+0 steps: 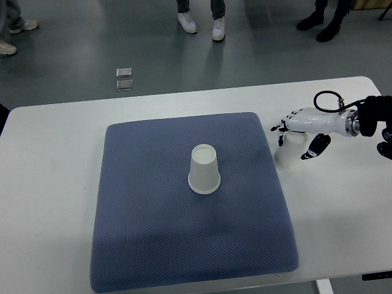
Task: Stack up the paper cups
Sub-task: 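Close the right hand fingers around the upside-down paper cup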
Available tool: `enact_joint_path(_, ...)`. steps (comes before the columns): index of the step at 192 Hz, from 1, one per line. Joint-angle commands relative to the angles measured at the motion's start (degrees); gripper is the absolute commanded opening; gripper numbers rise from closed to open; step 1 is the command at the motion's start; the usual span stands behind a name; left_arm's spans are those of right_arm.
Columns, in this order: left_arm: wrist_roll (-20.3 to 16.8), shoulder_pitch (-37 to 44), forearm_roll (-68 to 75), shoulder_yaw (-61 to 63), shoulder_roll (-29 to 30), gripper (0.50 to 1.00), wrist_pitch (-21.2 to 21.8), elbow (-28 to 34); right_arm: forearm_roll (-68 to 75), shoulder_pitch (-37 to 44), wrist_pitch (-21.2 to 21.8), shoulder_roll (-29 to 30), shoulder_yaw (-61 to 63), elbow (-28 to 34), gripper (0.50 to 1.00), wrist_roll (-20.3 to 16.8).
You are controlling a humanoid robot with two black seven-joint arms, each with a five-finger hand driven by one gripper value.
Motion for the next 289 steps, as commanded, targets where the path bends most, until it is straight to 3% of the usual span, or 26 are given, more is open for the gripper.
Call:
enact_joint_path(1,0.0,0.0,0.0,0.0,0.0,1.000,0.0,0.0,0.0,0.0,-0.5,0.2,-0.6,-0.7,0.905,0.0)
enact_joint_path(41,0.0,0.0,0.0,0.0,0.0,1.000,0.0,0.0,-0.3,0.2,-4.3,0.7,-4.4,-2.2,0.903,0.0)
enact_joint_path(110,0.0,0.0,0.0,0.0,0.0,1.000,0.0,0.0,-0.6,-0.1,-6.7,1.7,-4.8,-2.9,0.903,-0.2)
enact_joint_path(162,0.0,0.0,0.0,0.0,0.0,1.000,0.0,0.0,-2.9,-0.6,-8.3,2.5,-5.4,-4.3,0.836,-0.2)
enact_joint_path(217,0.0,0.0,0.0,0.0,0.0,1.000,0.0,0.0,-4.0,-0.5,-8.7,2.6,-5.4,-5.1,0.832,-0.3)
enact_joint_path(272,0.0,0.0,0.0,0.0,0.0,1.000,0.0,0.0,-4.5,-0.5,-8.5,2.8,-5.5,-5.1,0.717,-0.3)
enact_joint_path(289,0.0,0.0,0.0,0.0,0.0,1.000,0.0,0.0,-4.5,-0.3,-8.6,2.8,-6.5,-5.1,0.654,-0.3)
